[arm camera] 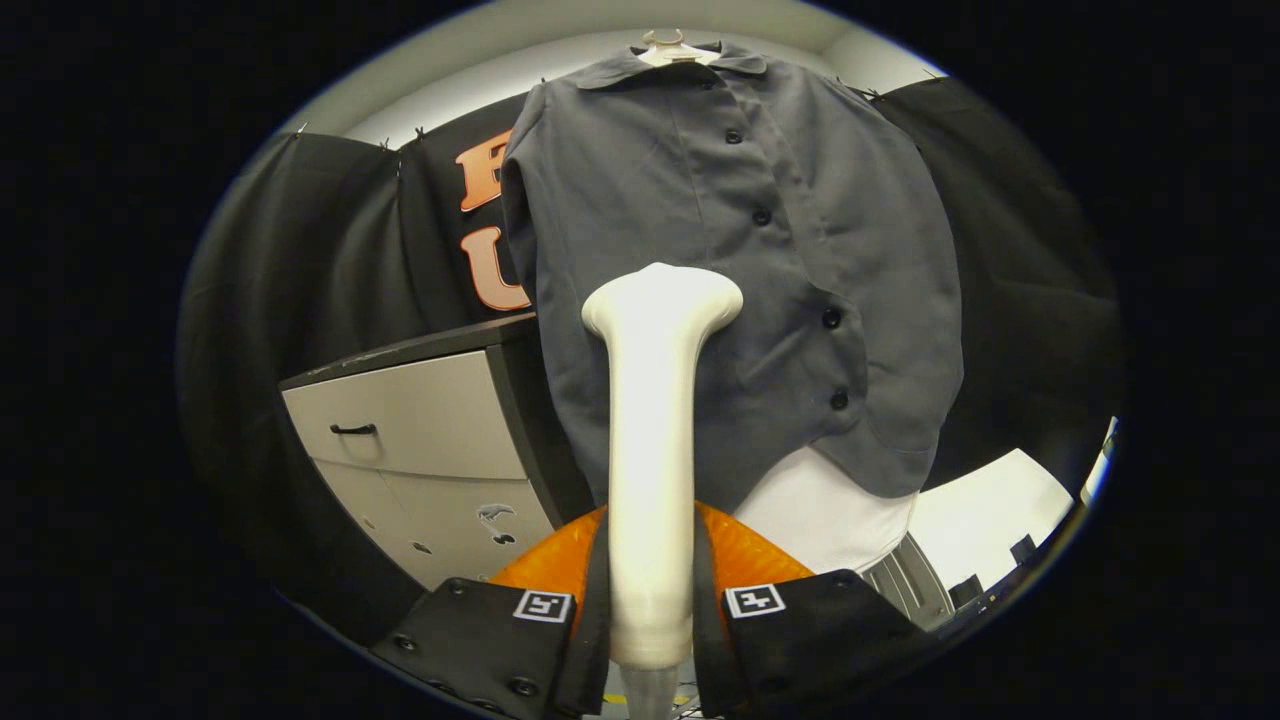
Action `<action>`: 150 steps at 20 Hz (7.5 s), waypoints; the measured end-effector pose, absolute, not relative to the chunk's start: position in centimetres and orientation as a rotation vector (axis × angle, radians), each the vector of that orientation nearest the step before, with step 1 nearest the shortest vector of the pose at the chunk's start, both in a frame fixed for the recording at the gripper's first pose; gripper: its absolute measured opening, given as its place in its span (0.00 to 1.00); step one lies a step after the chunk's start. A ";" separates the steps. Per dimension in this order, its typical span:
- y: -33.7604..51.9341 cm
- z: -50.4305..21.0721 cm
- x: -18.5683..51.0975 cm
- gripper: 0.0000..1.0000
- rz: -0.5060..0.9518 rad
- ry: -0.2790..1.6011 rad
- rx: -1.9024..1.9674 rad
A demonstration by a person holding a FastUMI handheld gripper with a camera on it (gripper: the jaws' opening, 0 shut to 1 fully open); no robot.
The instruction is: Iron the clothes twice with a garment steamer, once on the left side and once on the right side.
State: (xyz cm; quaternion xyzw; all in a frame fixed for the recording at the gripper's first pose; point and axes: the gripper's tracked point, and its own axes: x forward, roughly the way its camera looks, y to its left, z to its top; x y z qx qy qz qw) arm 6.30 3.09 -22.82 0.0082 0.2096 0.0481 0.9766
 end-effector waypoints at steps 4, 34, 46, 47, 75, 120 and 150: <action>3.0 -23.3 6.3 0.42 0.088 0.435 0.013; -7.6 1.8 9.8 0.42 -0.001 0.015 0.021; -9.8 3.2 15.0 0.42 0.005 0.015 0.012; -9.9 3.3 15.1 0.42 0.005 0.016 0.002; -12.5 -8.3 10.4 0.42 -0.039 0.221 0.022; -10.6 -7.0 3.1 0.42 -0.057 0.208 -0.027; -2.4 1.1 -3.0 0.42 0.030 0.026 0.017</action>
